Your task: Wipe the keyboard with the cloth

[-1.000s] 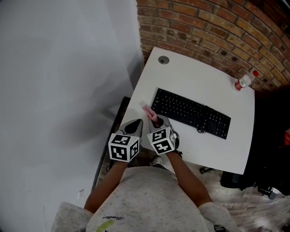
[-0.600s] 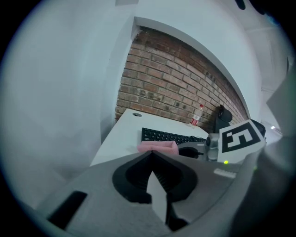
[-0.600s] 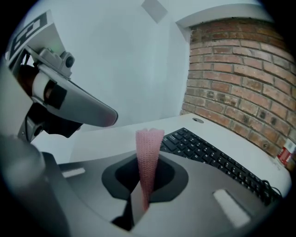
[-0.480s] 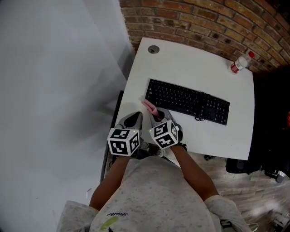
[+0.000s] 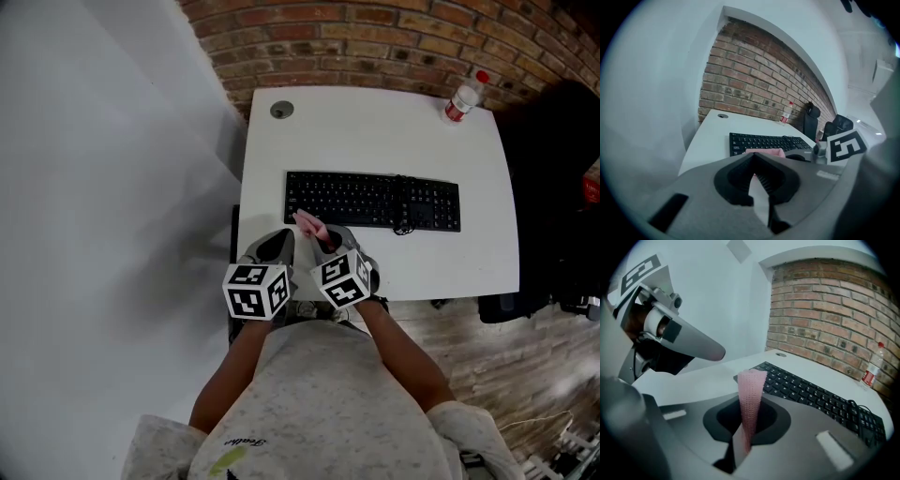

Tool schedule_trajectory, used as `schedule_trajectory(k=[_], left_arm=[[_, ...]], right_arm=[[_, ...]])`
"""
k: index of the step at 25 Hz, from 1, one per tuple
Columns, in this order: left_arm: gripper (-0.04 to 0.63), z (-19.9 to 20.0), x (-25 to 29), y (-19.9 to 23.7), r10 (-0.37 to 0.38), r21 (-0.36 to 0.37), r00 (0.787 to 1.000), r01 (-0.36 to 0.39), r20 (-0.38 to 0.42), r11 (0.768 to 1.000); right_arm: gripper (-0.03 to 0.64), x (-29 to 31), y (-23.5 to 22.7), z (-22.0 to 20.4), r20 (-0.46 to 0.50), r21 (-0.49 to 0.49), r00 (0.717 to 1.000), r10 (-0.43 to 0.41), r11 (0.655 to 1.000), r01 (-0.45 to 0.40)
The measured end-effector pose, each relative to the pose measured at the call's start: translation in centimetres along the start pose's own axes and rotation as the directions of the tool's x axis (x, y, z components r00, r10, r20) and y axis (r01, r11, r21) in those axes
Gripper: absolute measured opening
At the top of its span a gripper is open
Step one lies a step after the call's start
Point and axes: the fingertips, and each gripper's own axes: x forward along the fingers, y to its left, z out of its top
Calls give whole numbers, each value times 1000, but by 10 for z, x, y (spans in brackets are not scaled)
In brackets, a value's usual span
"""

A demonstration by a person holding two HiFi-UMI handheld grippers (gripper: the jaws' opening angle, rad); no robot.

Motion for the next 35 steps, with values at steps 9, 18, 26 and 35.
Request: schedule_trajectory(k=[9,18,26,35], left_arm=[[-3,12,27,-21,-130,65,991,132,-34,989],[-3,18,43,-40,-259,119,963,266,-69,957],[-4,11,46,-58,-342,144,934,353,-101,924],[-5,2,56,-91,-392,170,909,413,-141,895]], right_arm=[[26,-13,-28,-14,-31,77,992,-125,989,127],[25,-27,-43,-27,-79,132,969,-236,961,244],[25,-50,-61,-43,-122,183,932,-342,915,359],[25,-79,-88,-67,-151,236,899,-411,868,436]])
